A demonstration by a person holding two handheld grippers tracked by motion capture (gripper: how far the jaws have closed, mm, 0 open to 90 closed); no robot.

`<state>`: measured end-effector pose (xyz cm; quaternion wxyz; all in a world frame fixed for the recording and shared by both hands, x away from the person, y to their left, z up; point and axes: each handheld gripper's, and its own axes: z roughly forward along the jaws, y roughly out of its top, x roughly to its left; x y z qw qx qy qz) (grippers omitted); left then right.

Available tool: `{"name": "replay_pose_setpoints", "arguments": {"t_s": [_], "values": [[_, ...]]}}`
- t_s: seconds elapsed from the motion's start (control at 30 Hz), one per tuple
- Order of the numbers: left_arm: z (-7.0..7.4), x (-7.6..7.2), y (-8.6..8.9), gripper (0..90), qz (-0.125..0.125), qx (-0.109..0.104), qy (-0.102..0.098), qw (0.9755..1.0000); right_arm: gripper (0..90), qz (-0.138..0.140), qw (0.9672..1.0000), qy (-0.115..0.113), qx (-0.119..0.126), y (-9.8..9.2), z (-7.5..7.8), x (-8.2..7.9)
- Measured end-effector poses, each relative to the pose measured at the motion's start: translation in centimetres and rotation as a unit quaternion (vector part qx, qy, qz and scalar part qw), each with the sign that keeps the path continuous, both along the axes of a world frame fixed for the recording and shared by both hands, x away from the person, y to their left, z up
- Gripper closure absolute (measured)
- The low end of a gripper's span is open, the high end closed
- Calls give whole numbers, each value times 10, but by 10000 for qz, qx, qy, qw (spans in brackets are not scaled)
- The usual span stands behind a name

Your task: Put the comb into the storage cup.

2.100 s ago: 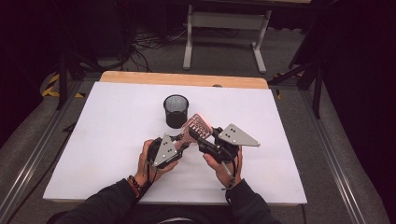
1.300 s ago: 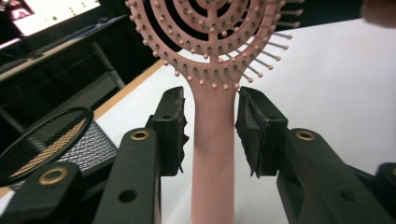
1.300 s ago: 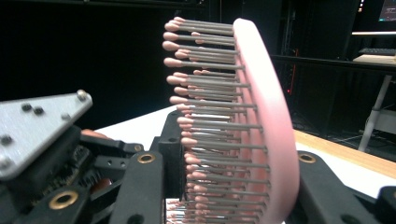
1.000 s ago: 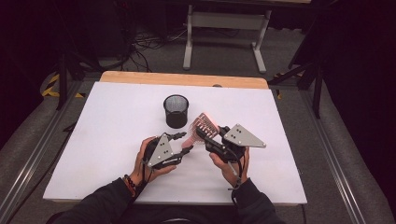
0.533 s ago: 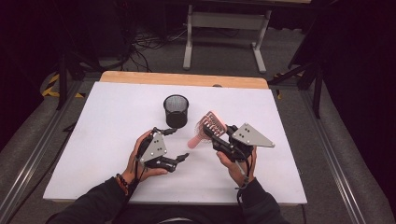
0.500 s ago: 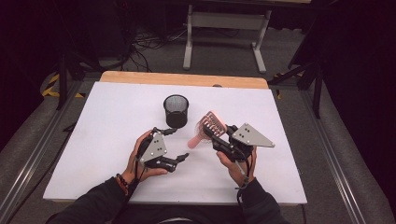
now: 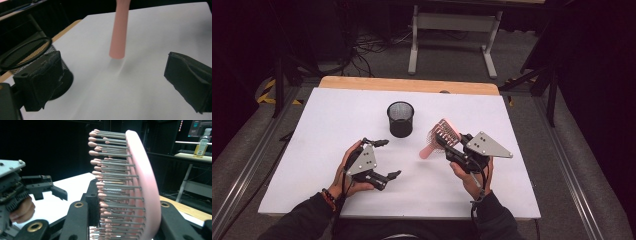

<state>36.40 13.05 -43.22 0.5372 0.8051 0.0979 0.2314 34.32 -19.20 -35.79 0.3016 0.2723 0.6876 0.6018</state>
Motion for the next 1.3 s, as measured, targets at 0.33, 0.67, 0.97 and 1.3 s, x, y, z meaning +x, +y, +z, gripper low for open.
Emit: {"name": "replay_pose_setpoints", "arguments": {"t_s": [0.33,0.67,0.97,1.3], "values": [[-5,0,45,42,312,-69,56,9995,628,-18,10000,-20,74,-7,5,0],[-15,-7,86,41,517,-191,217,9982,629,-124,9997,-28,194,-16,8,9],[-24,-12,109,44,711,-288,338,9965,629,-170,9995,-124,244,-15,16,17],[-28,-17,117,39,784,-284,386,9958,629,-123,9992,-272,265,-10,28,23]]}}
